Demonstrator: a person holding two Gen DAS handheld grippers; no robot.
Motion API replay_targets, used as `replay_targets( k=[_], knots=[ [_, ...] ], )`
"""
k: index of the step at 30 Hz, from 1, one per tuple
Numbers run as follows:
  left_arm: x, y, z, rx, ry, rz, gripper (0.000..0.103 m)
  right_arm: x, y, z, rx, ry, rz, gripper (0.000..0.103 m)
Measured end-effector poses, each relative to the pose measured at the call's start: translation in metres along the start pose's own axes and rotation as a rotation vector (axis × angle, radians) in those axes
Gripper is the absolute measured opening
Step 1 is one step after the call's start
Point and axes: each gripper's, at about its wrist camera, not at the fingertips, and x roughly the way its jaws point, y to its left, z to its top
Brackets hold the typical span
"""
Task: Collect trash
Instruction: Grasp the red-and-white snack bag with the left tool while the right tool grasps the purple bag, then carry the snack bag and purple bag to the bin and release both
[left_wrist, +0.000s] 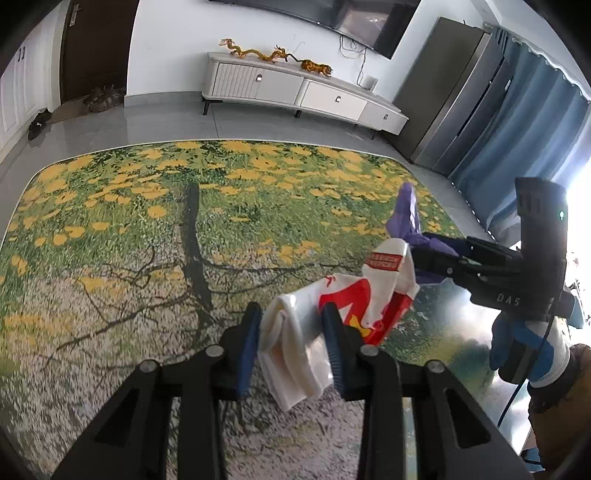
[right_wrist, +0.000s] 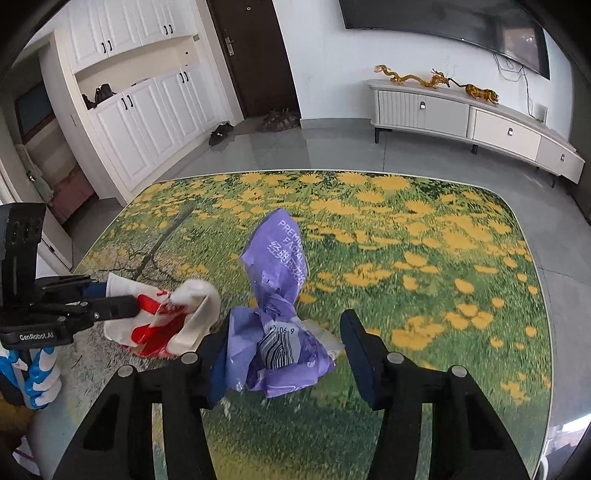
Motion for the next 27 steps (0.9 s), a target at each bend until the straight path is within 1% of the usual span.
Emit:
replay_targets(
  k=[1, 3, 6, 7, 8, 15, 18, 23, 27],
  knots=[
    [-0.003, -0.001, -0.002, -0.002, -0.005, -0.001, 0.027, -0.003, 0.001, -0.003, 0.002, -0.001, -0.001, 0.050],
    [-0.011, -0.006, -0.005, -0.004, -0.016, -0.001, 0.020, -0.010, 0.002, -0.008, 0.007, -0.002, 0.004, 0.048],
    [-0.025, -0.011, -0.012, -0.013, -0.031, 0.013, 0.018, -0.024, 0.008, -0.017, 0.007, -0.008, 0.009, 0.043],
    [-0.030, -0.013, -0.015, -0.023, -0.037, 0.012, 0.018, -0.031, 0.011, -0.021, 0.007, -0.012, 0.015, 0.022],
    [-0.035, -0.014, -0.018, -0.033, -0.042, 0.009, 0.018, -0.036, 0.013, -0.023, 0.007, -0.014, 0.016, 0.017],
    [-0.076, -0.026, -0.040, -0.090, -0.082, 0.000, 0.018, -0.081, 0.028, -0.047, 0.007, -0.041, 0.022, 0.017],
    [-0.093, -0.034, -0.046, -0.107, -0.102, -0.002, 0.018, -0.107, 0.030, -0.060, 0.015, -0.073, 0.026, 0.017],
    [-0.120, -0.052, -0.050, -0.107, -0.147, -0.018, 0.018, -0.153, 0.019, -0.078, 0.051, -0.140, 0.013, 0.017],
    [-0.131, -0.074, -0.045, -0.093, -0.171, -0.047, 0.018, -0.190, -0.002, -0.095, 0.098, -0.195, -0.018, 0.017]
  ],
)
